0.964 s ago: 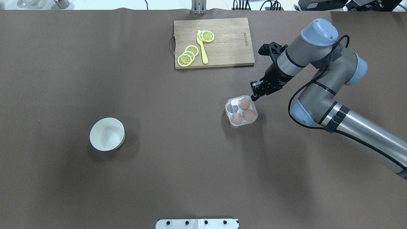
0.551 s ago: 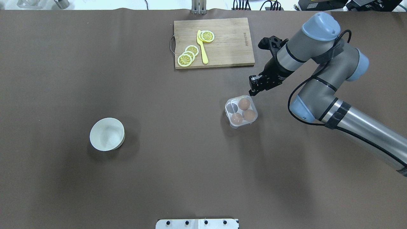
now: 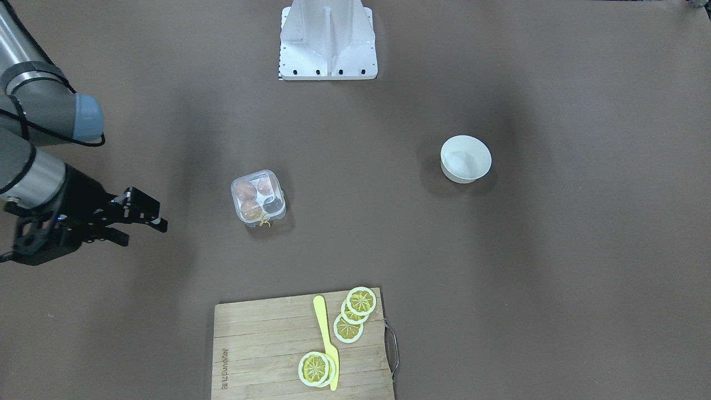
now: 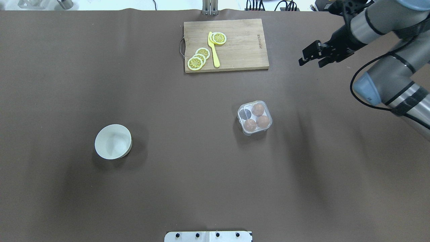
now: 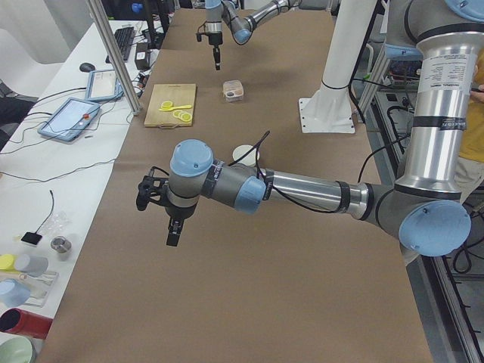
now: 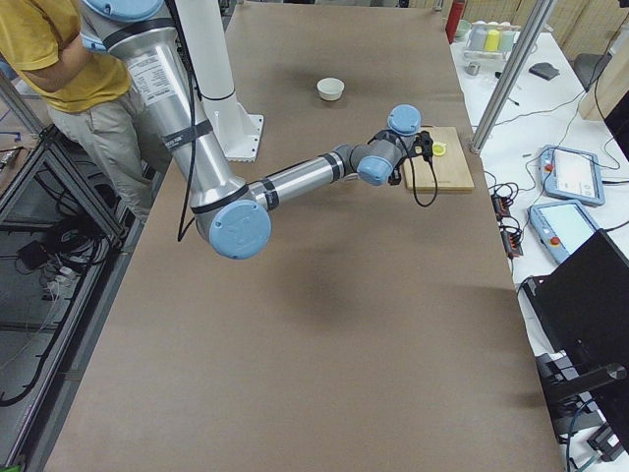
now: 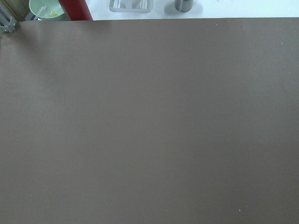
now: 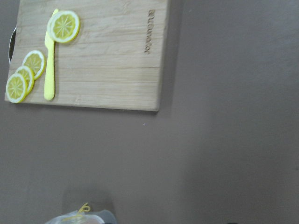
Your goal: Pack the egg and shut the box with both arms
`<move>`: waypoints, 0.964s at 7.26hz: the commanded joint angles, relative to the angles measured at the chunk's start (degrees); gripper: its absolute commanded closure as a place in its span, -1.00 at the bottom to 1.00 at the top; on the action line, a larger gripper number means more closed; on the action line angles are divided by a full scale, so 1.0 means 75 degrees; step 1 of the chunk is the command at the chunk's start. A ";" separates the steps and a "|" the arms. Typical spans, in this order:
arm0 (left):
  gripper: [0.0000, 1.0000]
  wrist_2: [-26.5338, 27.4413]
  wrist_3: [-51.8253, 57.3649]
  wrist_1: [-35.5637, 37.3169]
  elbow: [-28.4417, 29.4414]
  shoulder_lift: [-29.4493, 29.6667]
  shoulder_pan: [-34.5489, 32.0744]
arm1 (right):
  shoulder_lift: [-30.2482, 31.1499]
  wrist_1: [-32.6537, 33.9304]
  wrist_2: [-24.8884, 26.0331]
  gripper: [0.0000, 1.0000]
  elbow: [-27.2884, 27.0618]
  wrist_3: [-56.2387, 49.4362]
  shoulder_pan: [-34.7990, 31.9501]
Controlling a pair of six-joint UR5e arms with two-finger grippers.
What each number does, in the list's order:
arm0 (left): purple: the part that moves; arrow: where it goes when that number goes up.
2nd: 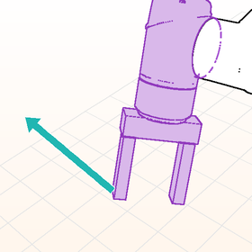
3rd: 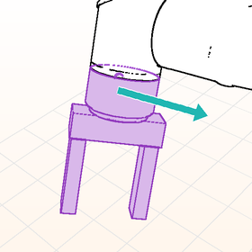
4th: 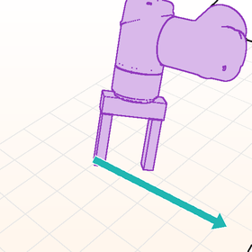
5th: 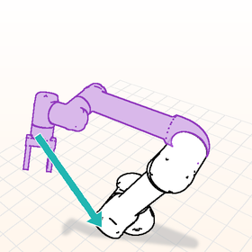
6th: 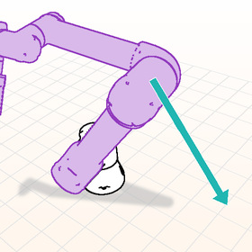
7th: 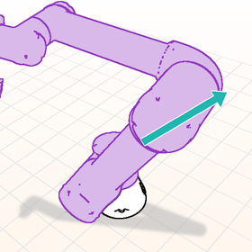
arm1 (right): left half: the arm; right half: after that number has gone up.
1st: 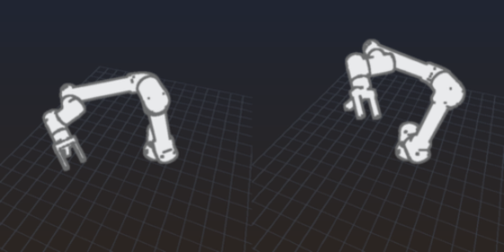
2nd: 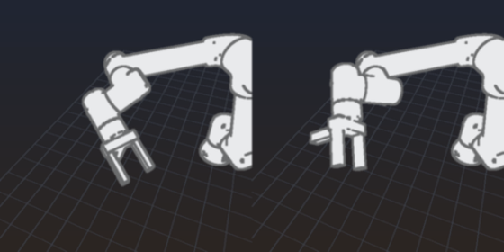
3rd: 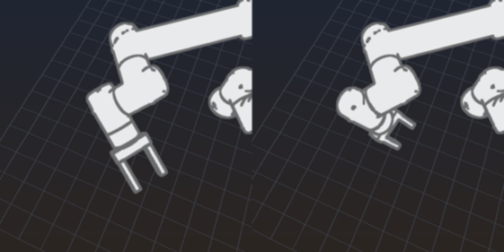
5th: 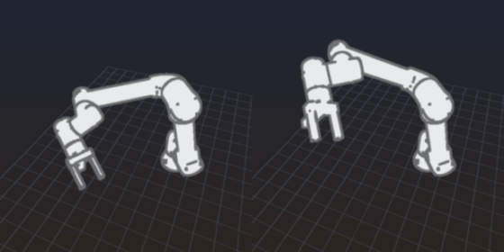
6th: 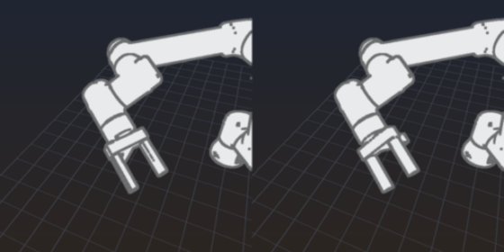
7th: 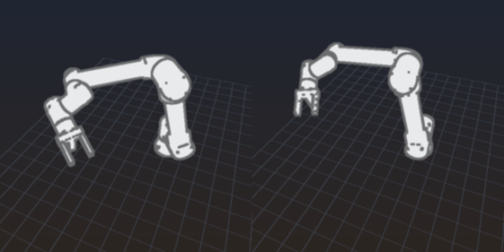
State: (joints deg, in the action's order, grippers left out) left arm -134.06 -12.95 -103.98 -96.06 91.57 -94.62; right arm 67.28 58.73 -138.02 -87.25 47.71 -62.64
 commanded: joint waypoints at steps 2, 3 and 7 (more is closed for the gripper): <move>-0.94 -0.0055 0.0005 0.0025 -0.0036 -0.0056 -0.0087 | 0.1305 0.0323 -0.0032 -1.00 -0.0050 -0.2021 -0.1651; -0.94 -0.0044 0.0005 0.0060 -0.0025 -0.0056 -0.0087 | 0.1550 0.0628 0.0015 -1.00 -0.0050 -0.2582 -0.2061; -0.94 -0.0055 -0.0007 0.0083 0.0069 -0.0115 -0.0064 | 0.1775 0.2523 0.0178 -1.00 0.0126 -0.5266 -0.3457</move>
State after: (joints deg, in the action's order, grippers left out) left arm -134.46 -12.94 -103.45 -95.70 90.72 -95.20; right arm 80.78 72.01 -137.63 -86.34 14.06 -85.34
